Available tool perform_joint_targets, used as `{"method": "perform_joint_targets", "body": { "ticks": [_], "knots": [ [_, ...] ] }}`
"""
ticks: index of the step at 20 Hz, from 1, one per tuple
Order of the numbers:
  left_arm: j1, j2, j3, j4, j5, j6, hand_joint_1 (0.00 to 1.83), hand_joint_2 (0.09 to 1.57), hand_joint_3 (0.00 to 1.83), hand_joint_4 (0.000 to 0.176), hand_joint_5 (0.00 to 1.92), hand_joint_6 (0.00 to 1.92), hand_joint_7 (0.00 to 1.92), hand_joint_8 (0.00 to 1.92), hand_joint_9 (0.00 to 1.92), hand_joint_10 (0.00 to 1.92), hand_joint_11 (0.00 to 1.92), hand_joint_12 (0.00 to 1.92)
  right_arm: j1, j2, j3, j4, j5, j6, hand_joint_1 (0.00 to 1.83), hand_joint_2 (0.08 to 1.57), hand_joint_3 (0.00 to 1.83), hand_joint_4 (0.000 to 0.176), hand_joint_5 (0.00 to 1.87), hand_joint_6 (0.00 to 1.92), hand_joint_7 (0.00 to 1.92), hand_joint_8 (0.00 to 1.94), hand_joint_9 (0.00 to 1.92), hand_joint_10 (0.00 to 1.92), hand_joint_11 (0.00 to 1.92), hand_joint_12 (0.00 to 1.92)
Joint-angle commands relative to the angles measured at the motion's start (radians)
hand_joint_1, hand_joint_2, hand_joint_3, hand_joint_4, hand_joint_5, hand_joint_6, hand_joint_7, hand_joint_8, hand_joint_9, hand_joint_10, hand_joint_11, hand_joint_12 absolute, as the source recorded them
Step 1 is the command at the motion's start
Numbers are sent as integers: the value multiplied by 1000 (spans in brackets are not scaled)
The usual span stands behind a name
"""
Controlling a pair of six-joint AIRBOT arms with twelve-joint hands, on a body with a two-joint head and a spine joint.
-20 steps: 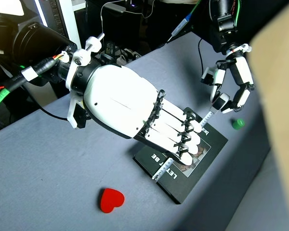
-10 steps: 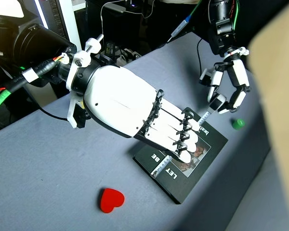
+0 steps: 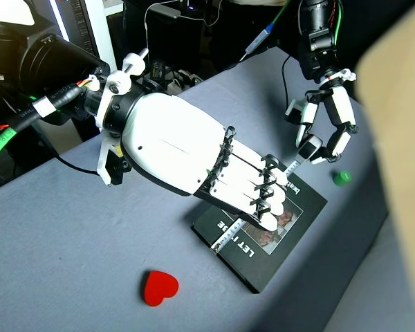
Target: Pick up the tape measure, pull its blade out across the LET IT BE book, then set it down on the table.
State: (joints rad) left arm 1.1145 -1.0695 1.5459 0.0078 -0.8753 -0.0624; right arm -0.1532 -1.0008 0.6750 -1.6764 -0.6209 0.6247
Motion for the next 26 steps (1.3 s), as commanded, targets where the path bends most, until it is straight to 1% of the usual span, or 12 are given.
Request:
{"method": "perform_joint_targets", "body": {
  "ticks": [1,2,4,7,10,14,18,20,22,24,25,26],
  "knots": [
    [-4,1,8,-39,-115,-12,1378,1114,0,0,933,808,1032,931,890,1342,919,1204,5,5,-2,-66,-17,3,198,1079,4,14,9,2,15,3,0,0,0,220],
    [-4,1,8,-36,-115,-12,1379,1111,0,0,947,789,1041,918,892,1339,918,1206,5,5,-2,-66,-17,3,202,1078,2,14,9,1,23,3,0,0,0,247],
    [-5,1,7,-34,-116,-12,1379,1108,0,0,962,774,1053,905,879,1344,874,1211,4,5,-2,-67,-15,3,203,1080,1,14,8,0,17,2,0,0,0,225],
    [-6,2,0,-34,-124,-12,1379,1107,0,0,964,784,1056,895,877,1343,878,1221,3,5,-2,-69,-12,3,205,1083,2,15,0,0,4,0,0,0,0,218],
    [-31,22,-31,-30,-121,-9,1379,1107,0,0,958,797,1057,884,884,1340,895,1228,3,5,-2,-70,-8,3,207,1085,2,15,0,0,3,1,0,0,0,198],
    [-90,102,-141,-25,-56,53,1378,1108,0,0,975,769,1050,901,868,1359,883,1226,2,6,-2,-70,-3,4,206,1086,1,15,0,0,4,0,0,0,0,220],
    [-151,218,-305,-41,37,137,1377,1113,0,0,942,802,1024,938,889,1346,897,1242,-1,7,-2,-71,1,4,203,1094,2,14,0,0,13,3,0,0,0,239],
    [-140,272,-382,-73,48,157,1377,1114,0,0,941,808,1020,942,887,1348,900,1241,-2,7,-2,-71,1,4,204,1094,2,14,0,0,14,3,7,3,0,243],
    [-92,309,-446,-119,39,176,1377,1113,0,0,946,817,1019,937,889,1344,897,1240,-2,7,-2,-71,1,4,203,1094,2,14,0,0,20,5,8,3,0,248],
    [-22,323,-489,-167,-5,183,1377,1112,0,0,940,837,1027,920,894,1336,874,1232,-3,7,-2,-72,3,4,205,1095,1,14,13,2,40,4,26,4,0,308],
    [9,326,-508,-192,-35,193,1377,1112,0,0,943,825,1026,925,896,1337,878,1234,-4,7,-2,-72,4,4,210,1093,0,14,2,0,16,3,7,3,0,264],
    [35,327,-523,-211,-53,197,1377,1112,0,0,943,825,1026,925,896,1337,878,1234,-4,7,-2,-73,4,4,210,1093,0,14,2,0,16,3,7,3,0,264]
  ]
}}
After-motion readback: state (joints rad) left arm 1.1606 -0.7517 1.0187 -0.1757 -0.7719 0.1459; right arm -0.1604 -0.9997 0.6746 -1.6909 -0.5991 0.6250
